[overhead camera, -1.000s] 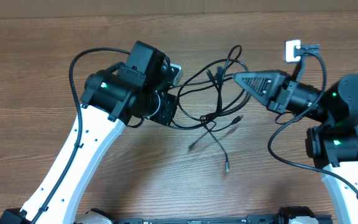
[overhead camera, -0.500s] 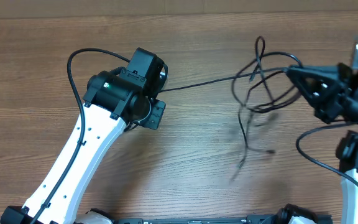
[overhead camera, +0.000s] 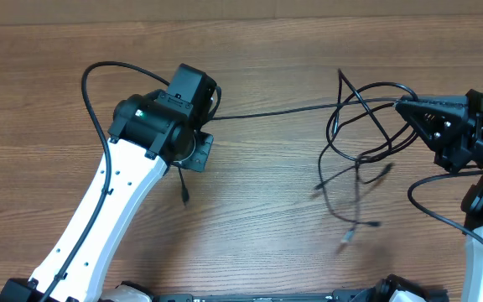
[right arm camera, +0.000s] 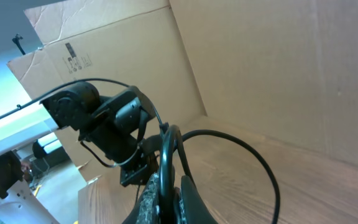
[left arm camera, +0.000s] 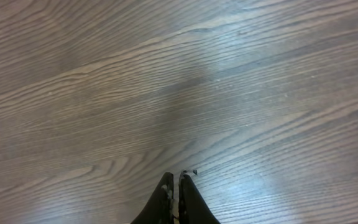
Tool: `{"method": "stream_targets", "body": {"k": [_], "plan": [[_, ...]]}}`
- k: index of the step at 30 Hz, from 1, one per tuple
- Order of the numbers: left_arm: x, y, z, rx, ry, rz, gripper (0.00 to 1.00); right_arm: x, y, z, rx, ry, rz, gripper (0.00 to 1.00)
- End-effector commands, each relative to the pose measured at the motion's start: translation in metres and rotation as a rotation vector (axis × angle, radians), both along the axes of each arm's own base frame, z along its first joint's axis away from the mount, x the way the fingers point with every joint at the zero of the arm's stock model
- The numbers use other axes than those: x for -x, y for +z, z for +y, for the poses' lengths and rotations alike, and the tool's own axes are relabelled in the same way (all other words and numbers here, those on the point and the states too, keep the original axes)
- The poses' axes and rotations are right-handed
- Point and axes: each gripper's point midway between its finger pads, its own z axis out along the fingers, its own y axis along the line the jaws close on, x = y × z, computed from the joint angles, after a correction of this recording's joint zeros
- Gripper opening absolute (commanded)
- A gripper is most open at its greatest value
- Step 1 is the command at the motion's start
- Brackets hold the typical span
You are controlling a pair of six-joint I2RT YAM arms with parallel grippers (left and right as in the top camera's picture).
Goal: Untangle cables
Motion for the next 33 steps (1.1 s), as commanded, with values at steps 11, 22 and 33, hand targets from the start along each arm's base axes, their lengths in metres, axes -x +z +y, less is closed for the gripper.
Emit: {"method": "stream_targets", "body": {"k": [11, 22, 33], "plan": [[-0.007, -0.001, -0.019, 0.137, 0.006, 0.0, 0.38, 0.008, -0.006, 0.01, 0.042, 0.09, 0.018, 0.04], [0.001, 0.007, -0.063, 0.364, -0.126, 0.048, 0.39, 0.007, -0.014, 0.011, 0.013, 0.117, 0.108, 0.04], [0.006, 0.059, -0.138, 0.812, -0.349, 0.032, 0.42, 0.007, -0.034, 0.038, -0.015, 0.268, 0.219, 0.04]]}}
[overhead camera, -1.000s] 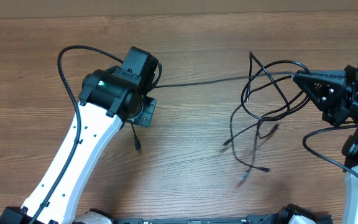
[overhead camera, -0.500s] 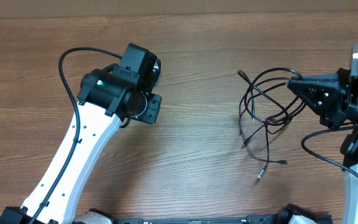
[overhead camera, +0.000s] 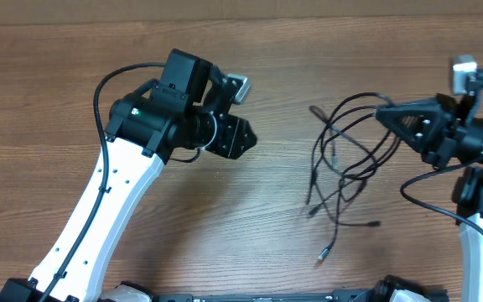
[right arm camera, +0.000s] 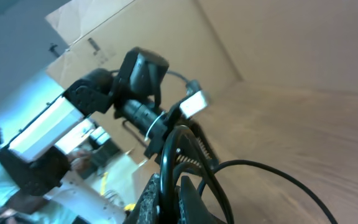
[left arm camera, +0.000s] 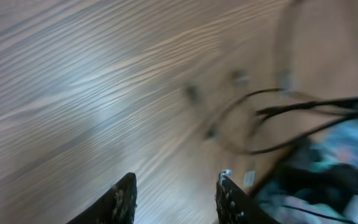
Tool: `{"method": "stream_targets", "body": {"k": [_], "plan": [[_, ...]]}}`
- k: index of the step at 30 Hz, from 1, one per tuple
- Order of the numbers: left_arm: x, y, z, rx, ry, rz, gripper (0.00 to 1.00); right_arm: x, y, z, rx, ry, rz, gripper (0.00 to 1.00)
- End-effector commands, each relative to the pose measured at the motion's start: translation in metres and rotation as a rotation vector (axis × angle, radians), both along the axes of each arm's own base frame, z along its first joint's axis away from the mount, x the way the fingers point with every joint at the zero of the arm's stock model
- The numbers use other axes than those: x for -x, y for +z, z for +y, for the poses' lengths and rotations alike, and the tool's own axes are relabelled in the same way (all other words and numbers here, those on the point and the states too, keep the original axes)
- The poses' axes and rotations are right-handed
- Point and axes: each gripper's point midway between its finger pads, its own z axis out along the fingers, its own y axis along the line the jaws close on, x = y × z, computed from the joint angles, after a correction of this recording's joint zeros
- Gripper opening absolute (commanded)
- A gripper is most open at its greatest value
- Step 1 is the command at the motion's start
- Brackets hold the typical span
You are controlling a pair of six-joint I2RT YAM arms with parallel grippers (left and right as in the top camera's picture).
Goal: Untangle cables
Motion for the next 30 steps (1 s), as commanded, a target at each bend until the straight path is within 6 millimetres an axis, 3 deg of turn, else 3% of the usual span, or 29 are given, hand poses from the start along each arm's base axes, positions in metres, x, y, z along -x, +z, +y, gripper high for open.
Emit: {"method": "stream_targets", "body": {"k": [1, 6, 16, 21, 24, 30], "plan": [[0.013, 0.02, -0.023, 0.16, -0.114, 0.015, 0.43, 0.011, 0.0, 0.02, 0.028, 0.105, -0.058, 0.04], [0.014, 0.03, -0.03, 0.22, -0.139, 0.011, 0.44, 0.009, -0.008, 0.04, 0.026, 0.192, -0.07, 0.04], [0.009, 0.033, -0.032, 0.226, -0.136, -0.014, 0.44, -0.006, -0.029, 0.052, 0.004, 0.253, 0.018, 0.04], [0.004, 0.037, -0.034, 0.217, -0.221, -0.138, 0.45, -0.006, -0.031, 0.055, 0.003, 0.267, 0.027, 0.04], [0.002, 0.037, -0.034, 0.194, -0.287, -0.223, 0.52, -0.003, -0.031, 0.061, 0.002, 0.286, 0.03, 0.04], [0.0, 0.04, -0.035, 0.185, -0.337, -0.294, 0.52, 0.002, -0.03, 0.07, 0.003, 0.32, 0.026, 0.04]]}}
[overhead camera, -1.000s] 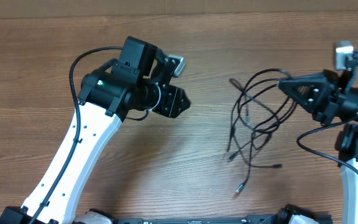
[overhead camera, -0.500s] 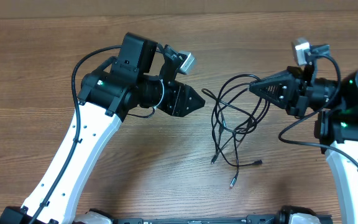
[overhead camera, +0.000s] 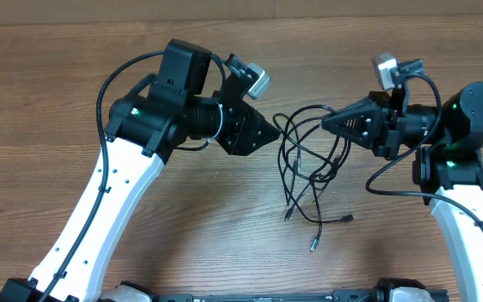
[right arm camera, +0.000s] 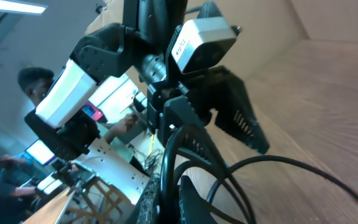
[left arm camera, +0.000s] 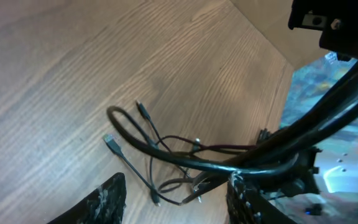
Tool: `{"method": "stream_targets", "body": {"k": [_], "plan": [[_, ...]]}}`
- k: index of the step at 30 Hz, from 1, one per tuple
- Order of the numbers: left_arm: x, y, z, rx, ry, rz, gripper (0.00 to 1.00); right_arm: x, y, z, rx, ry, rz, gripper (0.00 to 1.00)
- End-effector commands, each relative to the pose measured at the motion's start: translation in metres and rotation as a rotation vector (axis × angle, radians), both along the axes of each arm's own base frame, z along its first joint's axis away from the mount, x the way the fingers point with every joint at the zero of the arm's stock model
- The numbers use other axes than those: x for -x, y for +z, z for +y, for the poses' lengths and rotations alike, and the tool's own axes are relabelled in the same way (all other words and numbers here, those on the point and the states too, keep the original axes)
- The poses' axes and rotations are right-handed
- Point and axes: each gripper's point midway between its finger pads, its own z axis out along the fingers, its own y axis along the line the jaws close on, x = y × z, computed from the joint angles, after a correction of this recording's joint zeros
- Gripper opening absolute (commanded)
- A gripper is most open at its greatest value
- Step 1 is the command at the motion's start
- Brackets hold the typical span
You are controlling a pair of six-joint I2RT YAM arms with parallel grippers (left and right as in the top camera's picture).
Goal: Untangle cables
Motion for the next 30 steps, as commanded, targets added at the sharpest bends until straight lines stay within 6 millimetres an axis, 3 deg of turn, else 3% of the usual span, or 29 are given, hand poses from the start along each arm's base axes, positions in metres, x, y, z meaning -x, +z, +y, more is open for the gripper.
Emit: {"method": "stream_targets", "body": {"k": [1, 14, 20, 22, 23, 24, 26, 30], "plan": [[0.0, 0.003, -0.001, -0.003, -0.071, -0.094, 0.52, 0.008, 0.004, 0.005, 0.006, 0.046, -0.025, 0.04], [0.006, 0.003, -0.007, -0.022, -0.169, -0.206, 0.52, 0.005, 0.005, 0.005, 0.003, 0.028, -0.027, 0.04], [0.018, 0.0, -0.02, -0.062, -0.313, -0.36, 0.65, -0.003, 0.007, 0.005, -0.008, -0.014, 0.008, 0.04], [0.017, -0.003, -0.022, -0.089, -0.326, -0.389, 0.65, -0.003, 0.006, 0.005, -0.009, -0.014, 0.029, 0.04], [0.016, -0.004, -0.022, -0.105, -0.327, -0.402, 0.63, -0.003, 0.006, 0.005, -0.01, -0.014, 0.044, 0.04], [0.015, -0.006, -0.021, -0.121, -0.322, -0.41, 0.51, -0.003, 0.007, 0.005, -0.011, -0.013, 0.057, 0.04], [0.013, -0.007, -0.02, -0.139, -0.313, -0.414, 0.04, -0.003, 0.007, 0.005, -0.012, -0.014, 0.068, 0.04], [0.011, -0.01, -0.017, -0.155, -0.287, -0.389, 0.04, -0.003, 0.007, 0.005, -0.012, -0.014, 0.07, 0.09]]}}
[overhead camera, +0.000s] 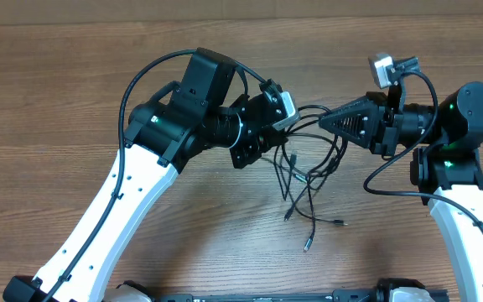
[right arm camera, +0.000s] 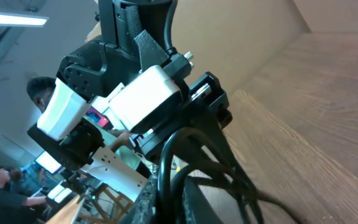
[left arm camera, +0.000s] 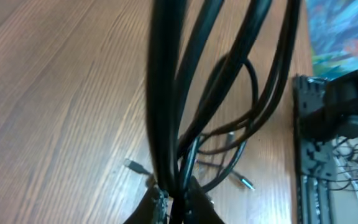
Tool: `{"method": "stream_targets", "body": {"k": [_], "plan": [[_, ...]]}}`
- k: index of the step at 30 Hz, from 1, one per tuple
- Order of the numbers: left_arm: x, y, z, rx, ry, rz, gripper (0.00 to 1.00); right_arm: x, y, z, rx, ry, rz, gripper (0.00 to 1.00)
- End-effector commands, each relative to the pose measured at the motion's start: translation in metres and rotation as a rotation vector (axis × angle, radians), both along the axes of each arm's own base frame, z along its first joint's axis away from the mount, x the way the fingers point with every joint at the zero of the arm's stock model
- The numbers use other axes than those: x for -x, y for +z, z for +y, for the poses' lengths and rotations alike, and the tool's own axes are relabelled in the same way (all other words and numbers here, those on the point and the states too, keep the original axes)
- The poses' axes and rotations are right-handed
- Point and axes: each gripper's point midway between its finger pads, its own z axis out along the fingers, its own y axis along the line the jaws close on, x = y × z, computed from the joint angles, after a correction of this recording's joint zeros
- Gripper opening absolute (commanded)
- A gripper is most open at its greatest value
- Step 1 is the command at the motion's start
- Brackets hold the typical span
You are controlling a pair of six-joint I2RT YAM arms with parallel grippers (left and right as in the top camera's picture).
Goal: Untangle cables
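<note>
A bundle of thin black cables [overhead camera: 307,159] hangs between my two grippers above the wooden table [overhead camera: 74,84]. Loose ends with plugs trail onto the wood below [overhead camera: 309,245]. My left gripper [overhead camera: 268,132] is shut on several strands at the bundle's left side; in the left wrist view the cables [left arm camera: 185,93] run up from between its fingers [left arm camera: 157,202]. My right gripper [overhead camera: 325,122] is shut on the bundle's right side; in the right wrist view cable loops [right arm camera: 191,162] pass between its fingers [right arm camera: 151,199], with the left arm's camera [right arm camera: 148,93] close in front.
The left arm [overhead camera: 116,218] reaches in from the bottom left and the right arm [overhead camera: 468,218] from the bottom right. Each arm carries its own black lead [overhead camera: 141,80].
My left gripper was open next to the bundle. It is now shut on several strands at the bundle's left. My right gripper has stayed shut on the right side, almost in place.
My left gripper was shut low over the wood at the left while my right held the tangle far right. Then the left gripper was open and lifted, and the right carried the bundle toward the middle. Now both grippers hold the bundle close together.
</note>
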Motion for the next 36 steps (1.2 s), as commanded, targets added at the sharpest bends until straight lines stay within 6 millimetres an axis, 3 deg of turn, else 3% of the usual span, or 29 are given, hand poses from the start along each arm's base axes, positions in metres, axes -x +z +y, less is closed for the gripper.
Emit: {"method": "stream_targets", "body": {"k": [1, 9, 19, 26, 36], "plan": [[-0.005, -0.005, 0.005, -0.037, 0.021, -0.022, 0.04, 0.0, 0.006, 0.002, -0.002, 0.003, -0.003, 0.09], [-0.003, -0.02, 0.019, -0.127, 0.067, 0.009, 0.04, -0.014, 0.009, -0.011, -0.009, -0.084, -0.029, 0.04], [0.005, -0.025, 0.026, -0.161, 0.071, 0.043, 0.04, -0.049, 0.004, -0.077, 0.007, -0.32, -0.092, 0.04], [0.017, -0.004, 0.032, -0.133, 0.075, -0.002, 0.04, -0.058, 0.004, -0.141, 0.051, -0.512, -0.191, 0.04], [0.046, 0.051, 0.064, -0.093, 0.146, -0.187, 0.04, -0.056, 0.005, -0.23, 0.097, -0.8, -0.231, 0.04]]}}
